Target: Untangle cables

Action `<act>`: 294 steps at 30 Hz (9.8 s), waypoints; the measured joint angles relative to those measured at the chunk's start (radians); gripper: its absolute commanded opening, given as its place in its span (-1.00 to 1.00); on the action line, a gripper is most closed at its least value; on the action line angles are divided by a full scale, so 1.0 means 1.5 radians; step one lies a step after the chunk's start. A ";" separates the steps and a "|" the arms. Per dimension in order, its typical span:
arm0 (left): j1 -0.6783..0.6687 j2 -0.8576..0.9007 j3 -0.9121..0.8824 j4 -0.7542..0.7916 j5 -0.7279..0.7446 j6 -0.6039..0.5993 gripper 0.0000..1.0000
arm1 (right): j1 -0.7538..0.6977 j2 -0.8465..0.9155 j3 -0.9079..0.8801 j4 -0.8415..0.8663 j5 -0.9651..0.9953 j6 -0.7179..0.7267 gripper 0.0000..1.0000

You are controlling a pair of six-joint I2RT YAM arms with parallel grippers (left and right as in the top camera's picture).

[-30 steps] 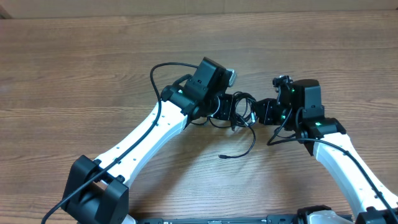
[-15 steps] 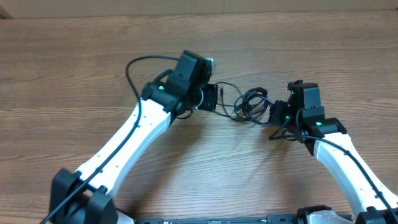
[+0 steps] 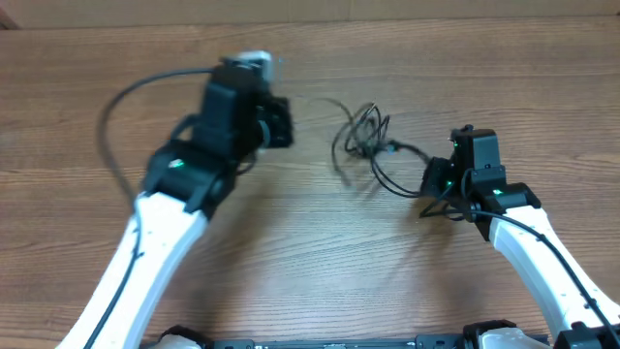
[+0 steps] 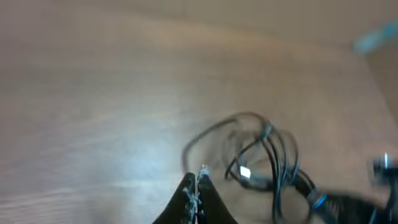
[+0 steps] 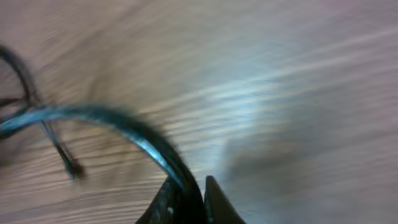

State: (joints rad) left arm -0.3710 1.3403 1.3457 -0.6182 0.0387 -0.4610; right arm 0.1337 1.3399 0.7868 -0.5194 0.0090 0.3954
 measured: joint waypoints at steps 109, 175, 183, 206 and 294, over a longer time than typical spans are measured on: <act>0.187 0.094 0.037 -0.029 0.226 0.052 -0.42 | -0.005 -0.008 0.028 0.001 0.119 0.029 -0.75; 0.060 0.359 0.200 -0.180 0.160 0.142 -0.92 | -0.008 -0.039 0.051 -0.013 -0.134 0.031 0.64; -0.025 0.259 0.334 -0.167 0.236 0.173 -0.92 | -0.008 -0.039 0.052 0.098 -0.314 -0.051 0.66; -0.107 0.284 0.336 -0.106 0.254 0.153 -0.92 | -0.008 -0.039 0.052 0.189 -0.541 -0.157 0.85; 0.059 0.539 0.271 -0.131 -0.014 0.031 -0.92 | -0.082 -0.042 0.057 -0.101 0.315 0.083 -0.92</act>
State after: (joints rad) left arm -0.2825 2.1483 1.7515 -0.8146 0.0177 -0.4145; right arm 0.0105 1.2762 0.8719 -0.6712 0.4808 0.5198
